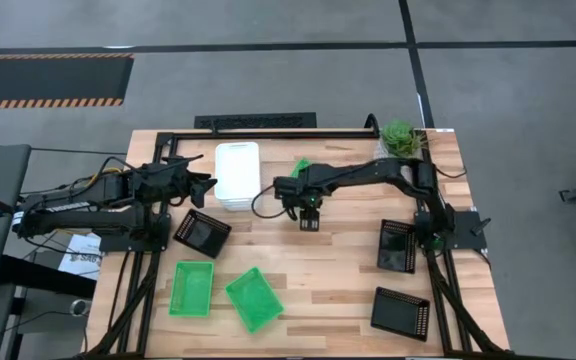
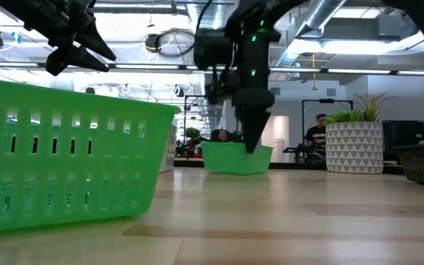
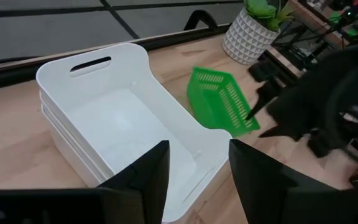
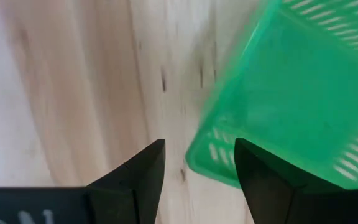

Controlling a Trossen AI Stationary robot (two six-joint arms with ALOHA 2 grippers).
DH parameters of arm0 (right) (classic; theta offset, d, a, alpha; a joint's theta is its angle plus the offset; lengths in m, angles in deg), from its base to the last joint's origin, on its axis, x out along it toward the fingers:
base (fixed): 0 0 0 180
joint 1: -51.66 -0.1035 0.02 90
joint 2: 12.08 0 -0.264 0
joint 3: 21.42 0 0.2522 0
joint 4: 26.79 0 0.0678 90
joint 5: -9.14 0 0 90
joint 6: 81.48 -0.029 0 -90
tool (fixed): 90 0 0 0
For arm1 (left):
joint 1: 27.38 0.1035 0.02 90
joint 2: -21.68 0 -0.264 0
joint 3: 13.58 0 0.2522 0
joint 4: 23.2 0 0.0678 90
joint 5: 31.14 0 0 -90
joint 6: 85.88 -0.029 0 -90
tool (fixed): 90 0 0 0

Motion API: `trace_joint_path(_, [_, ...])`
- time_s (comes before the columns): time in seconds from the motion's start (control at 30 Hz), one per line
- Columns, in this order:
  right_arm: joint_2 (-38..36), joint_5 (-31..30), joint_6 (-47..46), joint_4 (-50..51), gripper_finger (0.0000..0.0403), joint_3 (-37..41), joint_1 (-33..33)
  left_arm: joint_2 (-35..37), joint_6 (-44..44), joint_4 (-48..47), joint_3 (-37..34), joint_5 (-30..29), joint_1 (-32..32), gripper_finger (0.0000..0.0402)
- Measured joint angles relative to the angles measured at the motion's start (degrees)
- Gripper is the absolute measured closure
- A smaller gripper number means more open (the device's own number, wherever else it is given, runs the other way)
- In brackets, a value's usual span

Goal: Stack baskets by color
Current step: Adjust the green bin

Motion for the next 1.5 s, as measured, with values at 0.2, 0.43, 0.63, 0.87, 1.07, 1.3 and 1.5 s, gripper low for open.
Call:
trace_joint_path(0.2, [-4.0, -5.4, -4.3, 3.5, 0.0189, 0.0, -2.4, 0.0, -0.4, 0.0, 0.0, 0.0, 0.0, 0.0248])
trace_joint_path(0.43, [-6.7, -18.2, -29.0, 12.9, 0.0189, 0.5, 2.1, 0.0, -1.0, 0.0, 0.0, 0.1, 0.0, 0.0248])
trace_joint_path(0.63, [-6.5, -16.0, -34.5, 10.4, 0.0206, 7.9, 6.5, 0.0, -1.5, 0.0, 0.0, 0.0, 0.0, 0.0248])
trace_joint_path(0.87, [-6.4, -14.0, -29.7, 0.8, 0.0241, 12.1, 9.5, 0.0, -2.7, 0.0, 0.0, -0.3, 0.0, 0.0248])
trace_joint_path(1.07, [-6.4, -13.9, -22.6, -8.2, 0.0262, 12.1, 11.8, 0.0, -2.6, 0.0, 0.0, -1.5, 0.0, 0.0248])
trace_joint_path(1.3, [-6.4, -14.3, -17.3, -15.7, 0.0279, 12.1, 14.9, 0.0, -2.6, 0.0, 0.0, -1.7, 0.0, 0.0248])
trace_joint_path(1.5, [-6.4, -11.7, -12.4, -23.7, 0.028, 12.1, 16.2, 0.0, -2.6, 0.1, 0.0, -1.9, 0.0, 0.0248])
